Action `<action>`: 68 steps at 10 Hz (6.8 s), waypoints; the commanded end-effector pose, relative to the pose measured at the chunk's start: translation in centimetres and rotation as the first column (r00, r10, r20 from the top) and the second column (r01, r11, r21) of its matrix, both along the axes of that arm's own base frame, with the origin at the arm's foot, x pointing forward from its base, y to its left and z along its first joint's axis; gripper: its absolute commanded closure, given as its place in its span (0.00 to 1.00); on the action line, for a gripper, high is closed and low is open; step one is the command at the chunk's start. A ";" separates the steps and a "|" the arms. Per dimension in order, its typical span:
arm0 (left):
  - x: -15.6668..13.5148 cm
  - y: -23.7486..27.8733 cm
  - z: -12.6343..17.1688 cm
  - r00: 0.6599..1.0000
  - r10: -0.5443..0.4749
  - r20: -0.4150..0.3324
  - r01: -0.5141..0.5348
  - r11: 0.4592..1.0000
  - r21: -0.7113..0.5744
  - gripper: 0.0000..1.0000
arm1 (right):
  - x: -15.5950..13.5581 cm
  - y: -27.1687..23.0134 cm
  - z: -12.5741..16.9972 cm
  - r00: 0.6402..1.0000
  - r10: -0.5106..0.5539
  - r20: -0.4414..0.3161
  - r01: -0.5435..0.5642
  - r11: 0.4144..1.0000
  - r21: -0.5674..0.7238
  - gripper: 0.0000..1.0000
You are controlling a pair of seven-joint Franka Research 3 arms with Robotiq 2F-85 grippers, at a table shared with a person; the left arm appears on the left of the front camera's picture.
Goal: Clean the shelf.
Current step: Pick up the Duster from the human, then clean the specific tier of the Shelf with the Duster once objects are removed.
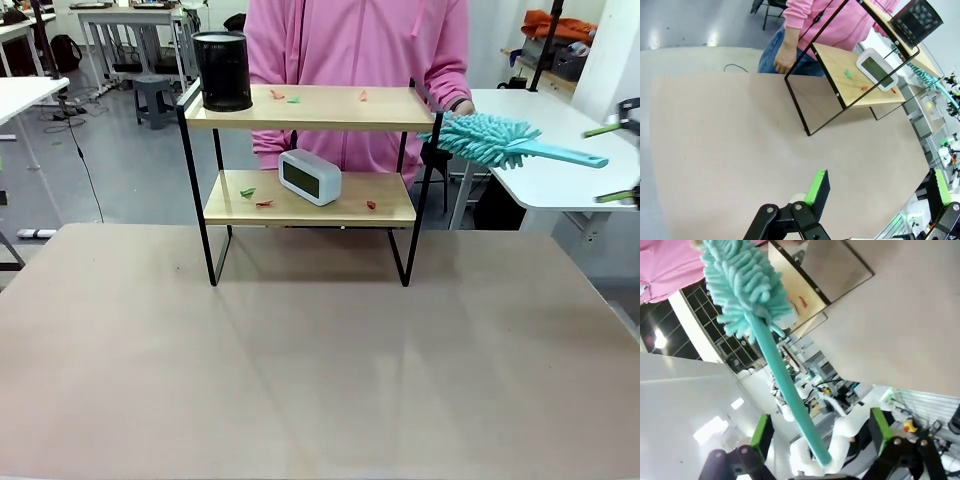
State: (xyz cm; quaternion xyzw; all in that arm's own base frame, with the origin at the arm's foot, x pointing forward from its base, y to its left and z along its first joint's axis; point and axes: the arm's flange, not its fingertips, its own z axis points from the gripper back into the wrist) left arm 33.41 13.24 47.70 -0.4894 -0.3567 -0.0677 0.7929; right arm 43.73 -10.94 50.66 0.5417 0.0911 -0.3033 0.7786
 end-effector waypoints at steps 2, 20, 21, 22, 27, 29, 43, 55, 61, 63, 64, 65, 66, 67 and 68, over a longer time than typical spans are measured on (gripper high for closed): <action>0.2 0.1 0.1 0.999 -0.006 0.032 0.006 1.000 -0.008 0.00 | 3.8 2.1 1.3 0.999 0.008 -0.040 -0.006 0.998 0.068 0.00; 0.2 0.1 0.1 0.999 -0.006 0.032 0.006 1.000 -0.008 0.00 | 5.2 2.5 -1.7 0.976 0.056 0.212 -0.071 0.996 0.061 1.00; 0.2 0.1 0.1 0.999 -0.006 0.032 0.006 1.000 -0.008 0.00 | 5.1 2.5 -1.7 0.976 0.057 0.210 -0.071 0.995 0.062 0.93; 0.2 0.1 0.1 0.999 -0.006 0.032 0.006 1.000 -0.008 0.00 | 5.1 2.5 -1.7 0.976 0.055 0.212 -0.070 0.995 0.064 1.00; 0.2 0.1 0.1 0.999 -0.006 0.032 0.006 1.000 -0.008 0.00 | 5.3 2.9 -2.1 0.974 0.090 0.206 -0.101 0.994 0.048 1.00; 0.2 0.1 0.1 0.999 -0.006 0.032 0.006 1.000 -0.008 0.00 | 5.0 2.5 -1.9 0.970 0.109 0.216 -0.115 0.993 0.016 1.00; 0.2 0.1 0.1 0.999 -0.006 0.032 0.006 1.000 -0.008 0.00 | -17.5 -0.9 4.6 0.652 0.615 0.443 -0.197 0.702 -0.685 1.00; 0.2 0.1 0.1 0.999 -0.006 0.032 0.006 1.000 -0.008 0.00 | -17.9 -1.1 4.3 0.682 0.609 0.404 -0.206 0.691 -0.693 1.00; 0.2 0.1 0.1 0.999 -0.006 0.032 0.006 1.000 -0.008 0.00 | -17.9 -1.1 4.3 0.682 0.609 0.404 -0.206 0.691 -0.693 1.00; 0.2 0.1 0.1 0.999 -0.006 0.032 0.006 1.000 -0.008 0.00 | -17.9 -1.1 4.3 0.682 0.609 0.404 -0.206 0.691 -0.693 1.00; 0.2 0.1 0.1 0.999 -0.006 0.032 0.006 1.000 -0.008 0.00 | -17.9 -1.1 4.3 0.682 0.609 0.404 -0.206 0.691 -0.693 1.00; 0.2 0.1 0.1 0.999 -0.006 0.032 0.006 1.000 -0.008 0.00 | -17.7 -1.0 4.0 0.680 0.610 0.407 -0.201 0.689 -0.696 0.88; 0.2 0.1 0.1 0.999 -0.006 0.032 0.006 1.000 -0.008 0.00 | -18.8 -1.0 5.4 0.657 0.639 0.399 -0.173 0.644 -0.746 0.88; 0.2 0.1 0.1 0.999 -0.006 0.032 0.006 1.000 -0.008 0.00 | -20.8 -0.9 7.5 0.615 0.669 0.418 -0.149 0.620 -0.771 0.88; 0.2 0.1 0.1 0.999 -0.006 0.032 0.006 1.000 -0.008 0.00 | -22.8 -0.4 9.1 0.584 0.696 0.418 -0.156 0.601 -0.784 0.88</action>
